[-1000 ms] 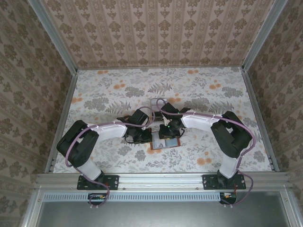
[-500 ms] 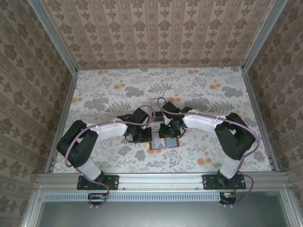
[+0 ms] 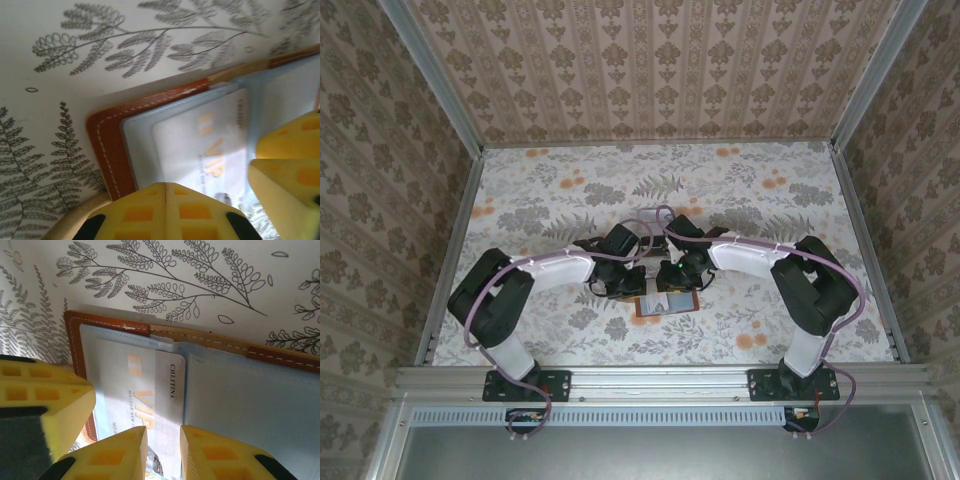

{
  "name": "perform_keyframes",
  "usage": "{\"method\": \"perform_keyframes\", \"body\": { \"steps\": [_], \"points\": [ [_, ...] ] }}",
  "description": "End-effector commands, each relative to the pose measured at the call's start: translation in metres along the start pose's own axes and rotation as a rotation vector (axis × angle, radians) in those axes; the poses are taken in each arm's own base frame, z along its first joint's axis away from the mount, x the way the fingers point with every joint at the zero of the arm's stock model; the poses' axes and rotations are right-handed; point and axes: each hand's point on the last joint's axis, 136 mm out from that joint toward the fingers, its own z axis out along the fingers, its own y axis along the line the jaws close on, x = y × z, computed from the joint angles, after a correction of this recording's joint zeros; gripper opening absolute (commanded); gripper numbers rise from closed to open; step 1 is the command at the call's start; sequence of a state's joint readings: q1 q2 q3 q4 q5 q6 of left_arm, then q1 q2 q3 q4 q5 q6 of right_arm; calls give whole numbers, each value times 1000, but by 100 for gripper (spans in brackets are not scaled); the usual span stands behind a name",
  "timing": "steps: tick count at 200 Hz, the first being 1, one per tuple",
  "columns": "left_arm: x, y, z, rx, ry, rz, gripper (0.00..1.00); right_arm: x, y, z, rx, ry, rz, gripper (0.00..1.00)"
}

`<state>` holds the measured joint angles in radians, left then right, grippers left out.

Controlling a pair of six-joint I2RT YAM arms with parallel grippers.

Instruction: Take the credit cards out of the card holder

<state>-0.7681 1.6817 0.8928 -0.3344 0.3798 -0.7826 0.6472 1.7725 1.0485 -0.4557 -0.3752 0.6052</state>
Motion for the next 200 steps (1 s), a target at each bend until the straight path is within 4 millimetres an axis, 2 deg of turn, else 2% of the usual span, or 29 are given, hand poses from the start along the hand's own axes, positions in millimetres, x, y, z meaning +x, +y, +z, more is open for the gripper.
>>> {"method": "perform_keyframes", "body": {
  "steps": [1,62,87,116,165,200],
  "points": [
    [6,4,8,-12,34,15,1,6,-4,9,-21,35,16,26],
    [18,27,14,-90,62,0,0,9,-4,12,-51,50,29,27],
    [20,29,13,-102,66,3,0,7,-17,7,23,36,21,27],
    [21,32,11,-125,69,8,0,8,-22,5,39,36,16,28],
    [23,36,12,-157,85,10,0,10,-7,13,-65,61,22,27],
    [25,38,15,-172,96,12,0,8,5,9,-157,51,40,25]
  ]
}}
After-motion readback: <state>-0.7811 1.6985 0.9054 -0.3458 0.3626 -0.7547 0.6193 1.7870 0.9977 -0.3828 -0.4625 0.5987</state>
